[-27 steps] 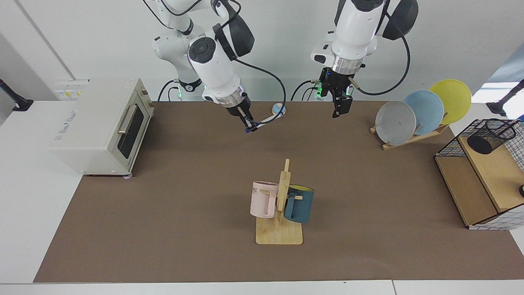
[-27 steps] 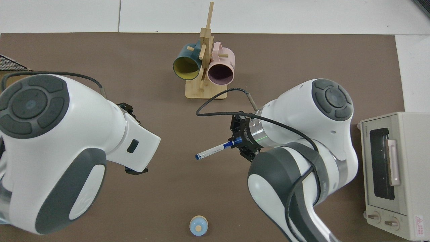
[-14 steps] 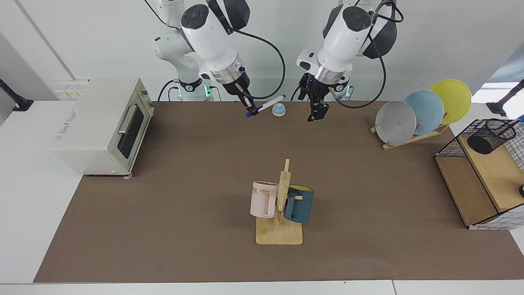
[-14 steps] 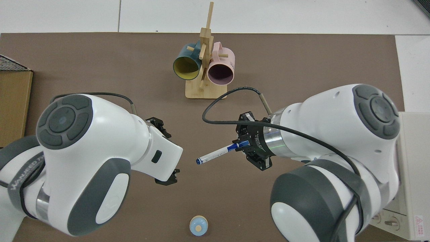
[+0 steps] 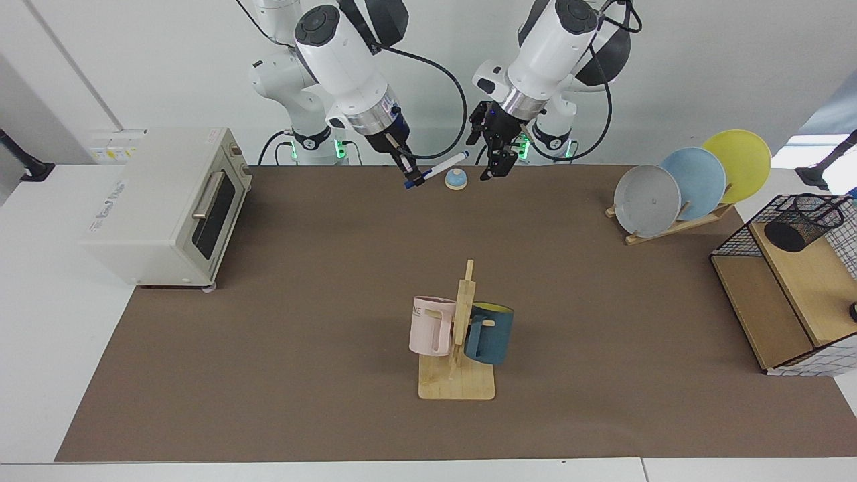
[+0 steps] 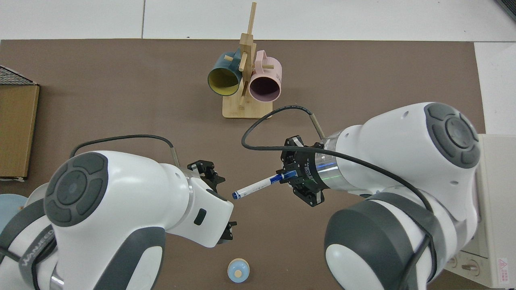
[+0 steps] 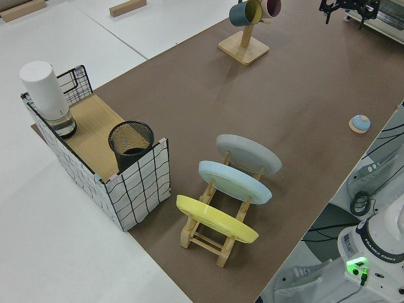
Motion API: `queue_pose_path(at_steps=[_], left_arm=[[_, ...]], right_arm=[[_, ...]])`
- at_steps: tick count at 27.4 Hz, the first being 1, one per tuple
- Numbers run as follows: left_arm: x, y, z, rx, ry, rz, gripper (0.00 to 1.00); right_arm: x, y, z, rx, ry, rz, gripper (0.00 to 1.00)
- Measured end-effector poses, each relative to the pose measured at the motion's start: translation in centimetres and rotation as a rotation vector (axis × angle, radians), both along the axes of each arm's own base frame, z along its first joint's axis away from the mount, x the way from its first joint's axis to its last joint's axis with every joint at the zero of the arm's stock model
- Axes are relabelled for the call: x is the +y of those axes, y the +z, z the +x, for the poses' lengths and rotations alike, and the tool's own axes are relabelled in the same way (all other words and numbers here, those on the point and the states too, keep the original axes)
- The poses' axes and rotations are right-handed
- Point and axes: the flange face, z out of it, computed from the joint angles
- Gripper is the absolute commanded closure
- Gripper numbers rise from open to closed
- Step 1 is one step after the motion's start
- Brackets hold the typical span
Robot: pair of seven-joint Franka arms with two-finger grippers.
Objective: Put markers into pen holder
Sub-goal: 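Hold the marker with the right gripper while the left gripper grasps it, then open the right gripper and withdraw while the left gripper pulls the marker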
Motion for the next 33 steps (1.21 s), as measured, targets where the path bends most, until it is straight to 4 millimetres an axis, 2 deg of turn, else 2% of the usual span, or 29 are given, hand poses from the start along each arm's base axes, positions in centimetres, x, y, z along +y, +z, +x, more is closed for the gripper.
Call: queue_pose_path(at_steps=[5,7,9,11,13,16,19,20,21,23,24,25,27,33], left_arm=[[-1.8,0.5,-0.6,-0.038,0.026,-0.017,0.04],[-2.0,0.6,-0.5,-0.052,0.034,-0.026,0.12],[-2.1,0.8,-0.4,-0.058,0.041,-0.039,0.27],[-2.2,0.9,-0.4,-0.06,0.045,-0.05,0.46],[-2.5,0.9,-0.5,-0.066,0.045,-0.057,0.58],[-2.8,1.1,-0.5,-0.081,0.047,-0.068,0.82],[-2.8,1.5,-0.4,-0.094,0.05,-0.075,0.96],[-2.7,1.5,-0.2,-0.097,0.054,-0.077,1.0],[-2.6,1.5,0.0,-0.101,0.059,-0.078,1.0],[-2.4,1.5,0.2,-0.104,0.066,-0.082,1.0],[-2.4,1.5,0.2,-0.105,0.065,-0.082,1.0],[-2.5,1.6,0.1,-0.105,0.063,-0.083,1.0],[-2.7,1.6,-0.1,-0.105,0.058,-0.083,1.0],[-2.9,1.6,-0.3,-0.102,0.053,-0.08,1.0]], right_arm=[[0.5,0.0,-0.2,-0.003,0.006,0.005,1.0],[0.6,0.0,-0.3,-0.004,0.008,0.005,1.0],[0.7,0.0,-0.3,-0.003,0.009,0.006,1.0],[0.7,0.0,-0.3,-0.003,0.009,0.005,1.0],[0.7,0.0,-0.3,-0.003,0.009,0.005,1.0],[0.7,0.0,-0.3,-0.003,0.009,0.005,1.0],[0.7,-0.1,-0.3,-0.001,0.009,0.004,1.0],[0.6,-0.1,-0.4,0.0,0.01,0.004,0.79],[0.6,0.0,-0.4,0.001,0.01,0.005,0.65],[0.6,0.0,-0.4,0.003,0.001,0.006,0.64],[0.7,0.0,-0.4,0.004,0.001,0.006,0.61],[0.7,-0.1,-0.4,0.004,0.0,0.006,0.5],[0.6,-0.2,-0.4,0.005,0.0,0.005,0.01],[0.6,-0.4,-0.4,0.006,0.003,0.001,0.0]])
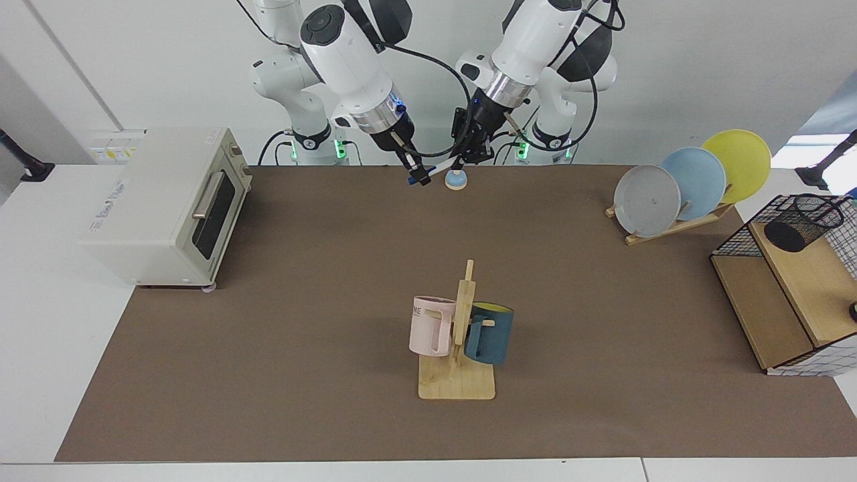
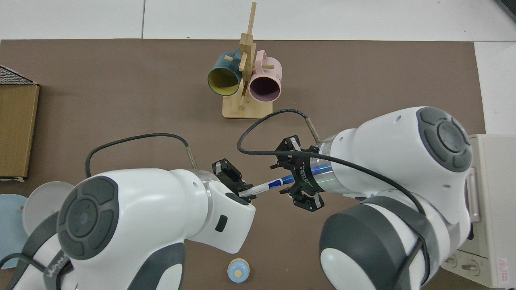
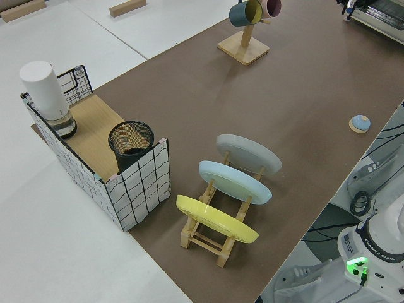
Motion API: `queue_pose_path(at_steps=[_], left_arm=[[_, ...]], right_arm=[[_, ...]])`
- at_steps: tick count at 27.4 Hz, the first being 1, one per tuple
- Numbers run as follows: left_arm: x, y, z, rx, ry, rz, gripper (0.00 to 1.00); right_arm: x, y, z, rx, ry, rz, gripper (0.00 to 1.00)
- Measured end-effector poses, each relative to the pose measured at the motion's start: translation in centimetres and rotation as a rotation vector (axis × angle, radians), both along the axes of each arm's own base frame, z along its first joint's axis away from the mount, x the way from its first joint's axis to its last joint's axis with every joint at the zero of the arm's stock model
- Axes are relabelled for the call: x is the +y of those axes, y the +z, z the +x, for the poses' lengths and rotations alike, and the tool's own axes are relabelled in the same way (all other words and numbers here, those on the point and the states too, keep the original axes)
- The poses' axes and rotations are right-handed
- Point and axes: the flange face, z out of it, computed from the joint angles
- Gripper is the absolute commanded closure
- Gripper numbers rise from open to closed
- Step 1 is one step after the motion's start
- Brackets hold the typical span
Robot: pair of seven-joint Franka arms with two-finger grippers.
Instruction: Put markers into pen holder
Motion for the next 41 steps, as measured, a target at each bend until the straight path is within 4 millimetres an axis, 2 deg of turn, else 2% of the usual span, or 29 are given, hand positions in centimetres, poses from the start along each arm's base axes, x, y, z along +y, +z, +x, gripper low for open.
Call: queue_pose_path(at_steps=[5,7,9,11,14,18,20,22,27,30,37,41], left_arm=[[0.8,-0.5,0.0,0.026,-0.008,0.046,1.0],[1.7,-0.7,0.4,0.033,0.006,0.078,1.0],[3.2,-1.0,1.0,0.049,0.035,0.117,1.0],[5.1,-1.3,1.7,0.067,0.064,0.16,1.0],[8.4,-1.7,2.9,0.087,0.104,0.222,1.0],[13.8,-2.1,4.6,0.109,0.169,0.314,1.0],[17.0,-2.3,5.4,0.115,0.206,0.362,1.0],[20.0,-2.4,6.0,0.118,0.231,0.417,1.0],[25.9,-2.7,6.7,0.13,0.257,0.514,1.0],[29.5,-2.5,7.2,0.116,0.217,0.552,1.0],[39.8,-0.5,9.2,0.079,0.094,0.608,1.0],[43.7,1.0,10.3,0.061,0.019,0.699,1.0]], right_arm=[[-0.6,-0.2,0.3,-0.029,0.051,-0.02,0.0],[-1.7,-0.4,0.8,-0.057,0.093,-0.054,0.0],[-3.8,-0.6,1.6,-0.098,0.162,-0.107,0.0],[-7.2,-0.6,2.8,-0.143,0.241,-0.162,0.0],[-13.4,-0.3,4.5,-0.193,0.35,-0.21,0.0],[-21.6,0.2,5.4,-0.231,0.479,-0.258,0.0],[-24.6,0.7,5.4,-0.246,0.547,-0.308,0.0],[-26.4,1.1,5.3,-0.255,0.622,-0.364,0.0],[-28.7,1.7,5.1,-0.277,0.845,-0.421,0.0],[-29.4,1.7,5.1,-0.29,0.967,-0.419,0.0],[-29.7,1.1,4.1,-0.225,1.131,-0.38,0.0],[-29.5,1.2,3.7,-0.209,1.151,-0.368,0.0]])
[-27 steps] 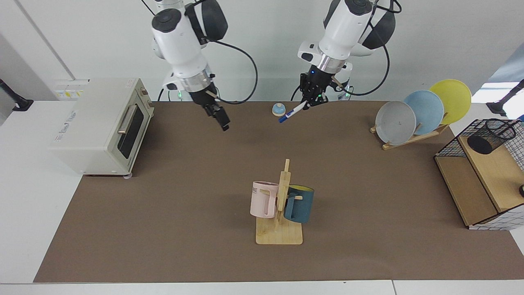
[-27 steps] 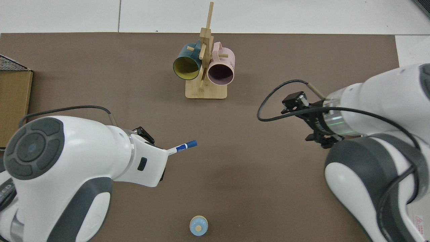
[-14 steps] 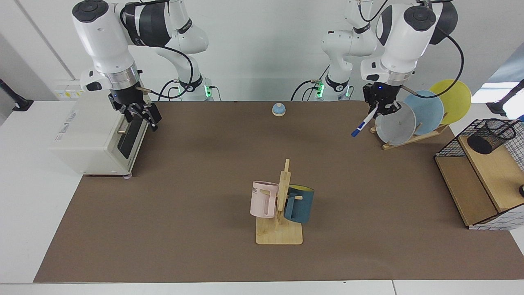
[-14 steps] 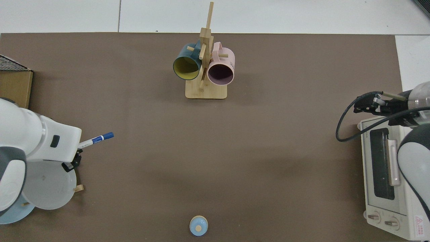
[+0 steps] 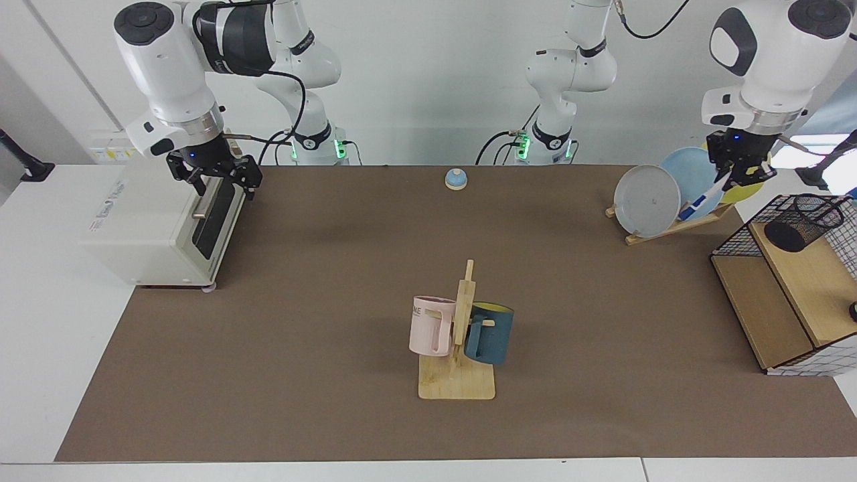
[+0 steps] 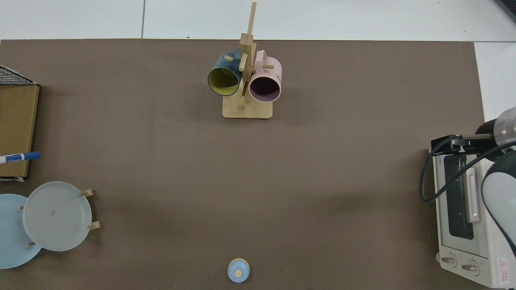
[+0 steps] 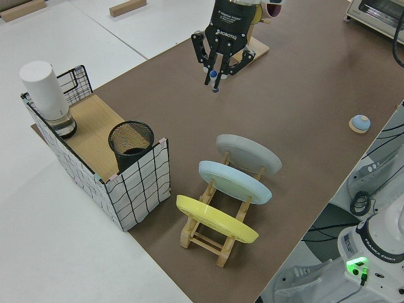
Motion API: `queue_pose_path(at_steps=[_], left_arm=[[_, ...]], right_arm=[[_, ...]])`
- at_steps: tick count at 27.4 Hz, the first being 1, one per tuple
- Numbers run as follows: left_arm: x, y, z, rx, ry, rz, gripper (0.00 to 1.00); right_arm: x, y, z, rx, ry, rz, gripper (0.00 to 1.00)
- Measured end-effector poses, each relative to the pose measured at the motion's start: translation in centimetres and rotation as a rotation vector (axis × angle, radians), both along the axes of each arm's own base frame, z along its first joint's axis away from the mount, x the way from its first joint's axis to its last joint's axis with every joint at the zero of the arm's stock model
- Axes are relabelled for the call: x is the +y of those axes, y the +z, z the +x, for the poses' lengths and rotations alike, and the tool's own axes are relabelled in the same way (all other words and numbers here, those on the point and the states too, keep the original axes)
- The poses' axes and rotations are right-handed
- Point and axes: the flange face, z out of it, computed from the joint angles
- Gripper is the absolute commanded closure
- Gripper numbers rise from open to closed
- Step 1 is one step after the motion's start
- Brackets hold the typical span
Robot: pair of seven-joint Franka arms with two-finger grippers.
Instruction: Put markers into pen holder
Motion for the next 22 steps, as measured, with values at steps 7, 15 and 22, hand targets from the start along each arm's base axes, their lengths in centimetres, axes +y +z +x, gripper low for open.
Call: queue_pose_path(at_steps=[7,15,22], left_arm=[[3.2,2.1,1.6,0.07,-0.156,0.217,1.0],[7.8,3.2,2.3,0.113,-0.251,0.329,1.0],[11.5,3.4,1.3,0.144,-0.238,0.363,1.0]], right_arm=[[0.1,0.2,-0.1,-0.003,0.003,0.0,0.0],[0.1,0.2,-0.1,-0.003,0.003,0.0,0.0],[0.2,0.2,-0.1,-0.003,0.004,0.0,0.0]])
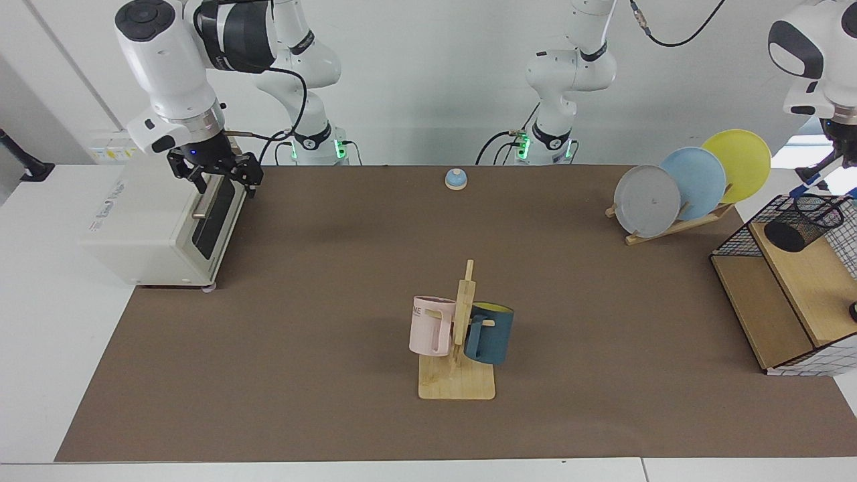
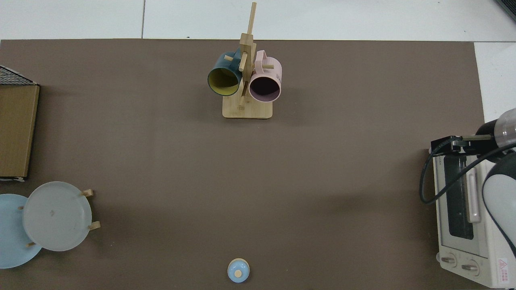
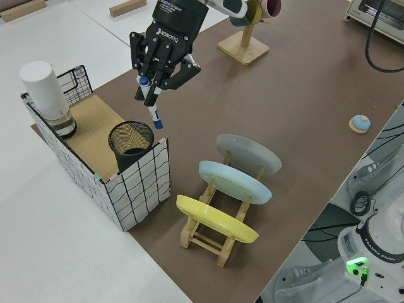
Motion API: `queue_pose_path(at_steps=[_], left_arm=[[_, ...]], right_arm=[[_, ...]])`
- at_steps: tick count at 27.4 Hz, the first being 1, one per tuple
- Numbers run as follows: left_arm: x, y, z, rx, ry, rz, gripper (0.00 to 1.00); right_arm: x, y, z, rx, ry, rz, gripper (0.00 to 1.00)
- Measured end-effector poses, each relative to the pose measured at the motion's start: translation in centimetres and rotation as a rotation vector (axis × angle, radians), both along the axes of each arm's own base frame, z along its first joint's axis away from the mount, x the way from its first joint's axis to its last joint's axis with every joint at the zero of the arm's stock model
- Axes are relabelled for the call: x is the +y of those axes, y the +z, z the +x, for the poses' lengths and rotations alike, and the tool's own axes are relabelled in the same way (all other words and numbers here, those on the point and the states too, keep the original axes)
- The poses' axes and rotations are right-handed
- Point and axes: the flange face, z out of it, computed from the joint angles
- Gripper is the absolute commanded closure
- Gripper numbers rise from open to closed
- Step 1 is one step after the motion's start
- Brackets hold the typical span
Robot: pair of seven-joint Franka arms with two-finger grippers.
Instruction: Put markers into pen holder
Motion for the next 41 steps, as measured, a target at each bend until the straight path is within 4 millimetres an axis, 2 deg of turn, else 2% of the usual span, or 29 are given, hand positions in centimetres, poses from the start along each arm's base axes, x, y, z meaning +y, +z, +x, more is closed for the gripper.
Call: queue_pose_path(at_steps=[9,17,23,28,29,30,31,35,41], left_arm=[[-0.1,0.0,0.5,0.011,-0.022,0.055,1.0],[1.1,-2.7,3.3,0.041,-0.036,0.111,1.0],[1.5,-3.5,3.8,0.056,-0.029,0.122,1.0],[2.0,-5.1,4.2,0.085,-0.014,0.122,1.0],[2.0,-5.5,4.3,0.092,-0.005,0.123,0.79],[2.1,-5.9,4.3,0.101,0.009,0.125,0.23],[2.1,-6.2,4.3,0.112,0.021,0.13,0.0],[2.2,-6.7,4.2,0.137,0.048,0.16,0.0],[1.4,-6.4,4.4,0.143,0.053,0.183,0.0]], right_arm=[[0.3,0.0,0.0,0.0,0.005,0.0,0.0],[0.3,0.0,0.0,0.0,0.005,0.0,0.0],[0.3,0.0,0.0,0.0,0.005,0.0,0.0],[0.3,0.0,0.0,0.0,0.005,0.0,0.0],[0.3,0.0,0.0,0.0,0.005,0.0,0.0],[0.3,0.0,0.0,0.0,0.005,0.0,0.0],[0.3,0.0,0.0,0.0,0.005,0.0,0.0],[0.3,0.0,0.0,0.0,0.005,0.0,0.0],[0.3,0.0,0.0,-0.001,0.005,0.0,0.0]])
